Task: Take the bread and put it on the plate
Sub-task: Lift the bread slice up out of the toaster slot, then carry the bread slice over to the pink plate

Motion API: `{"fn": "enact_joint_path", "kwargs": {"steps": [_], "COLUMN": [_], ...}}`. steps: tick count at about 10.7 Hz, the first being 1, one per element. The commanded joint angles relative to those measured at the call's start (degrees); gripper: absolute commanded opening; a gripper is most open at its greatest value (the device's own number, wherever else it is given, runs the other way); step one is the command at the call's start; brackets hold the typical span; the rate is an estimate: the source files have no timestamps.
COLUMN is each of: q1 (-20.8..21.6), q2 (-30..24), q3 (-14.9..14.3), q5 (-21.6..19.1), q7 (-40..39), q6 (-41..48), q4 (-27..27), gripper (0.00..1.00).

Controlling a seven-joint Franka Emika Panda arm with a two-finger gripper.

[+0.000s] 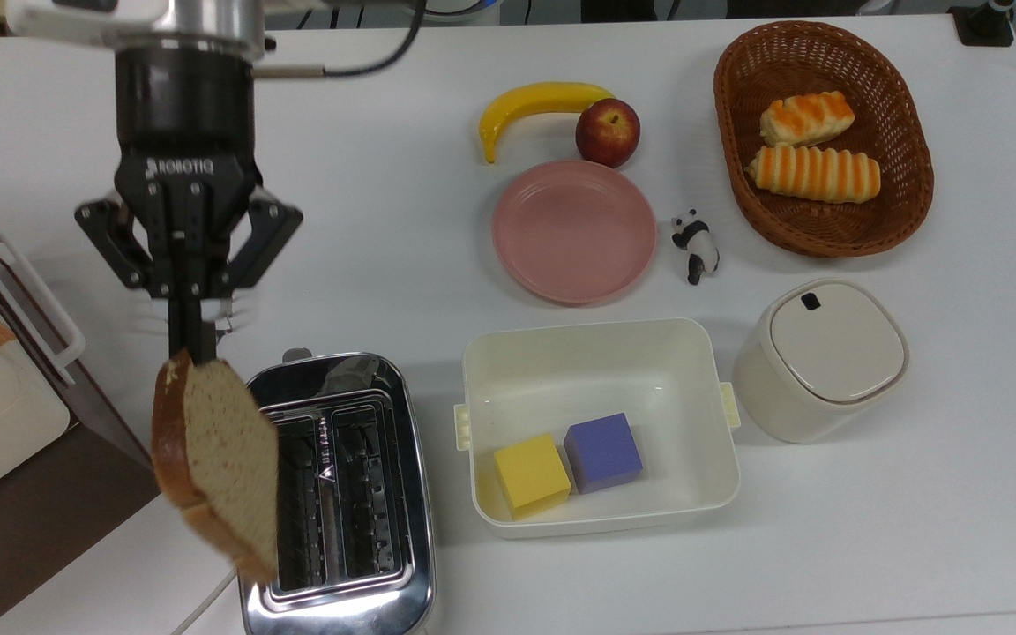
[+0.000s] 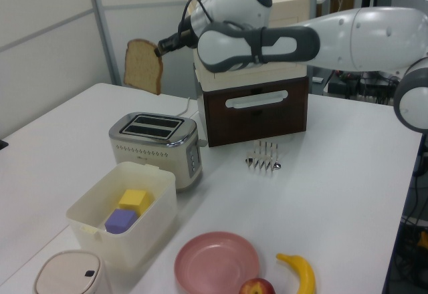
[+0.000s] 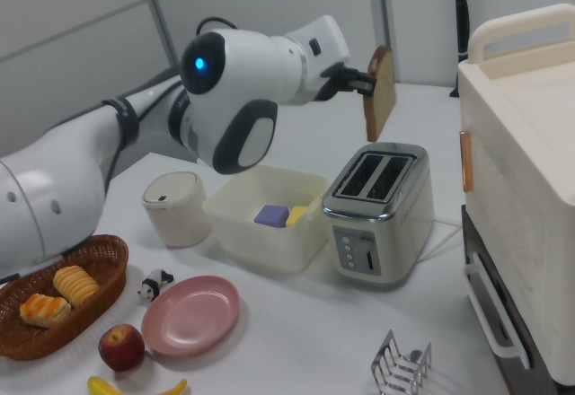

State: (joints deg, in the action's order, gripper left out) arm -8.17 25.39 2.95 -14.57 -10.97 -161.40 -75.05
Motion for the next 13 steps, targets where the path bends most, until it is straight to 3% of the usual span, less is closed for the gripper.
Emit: {"fn": "enact_joint_path", "kwargs": {"steps": [1,5,8,10,13], "q1": [-0.2,-1.1,-0.4,2.4,6.0], "q2": [-7.7,-12.9,-13.1,-12.7,-11.9], "q3": [-0.9,-0.8,-0.1,0.0,0.0], "q5": [-1.2,-0.3,0.9,1.0,0.9], "q7": [0.8,0.3,-4.6,-7.2,-7.5], "q6": [15.1,41.5,58.6,65.4,68.8], "q4": [-3.5,-3.2,-3.2,-3.5,-5.3], "gripper": [0.00,0.00,0.00,0.00,0.00]}}
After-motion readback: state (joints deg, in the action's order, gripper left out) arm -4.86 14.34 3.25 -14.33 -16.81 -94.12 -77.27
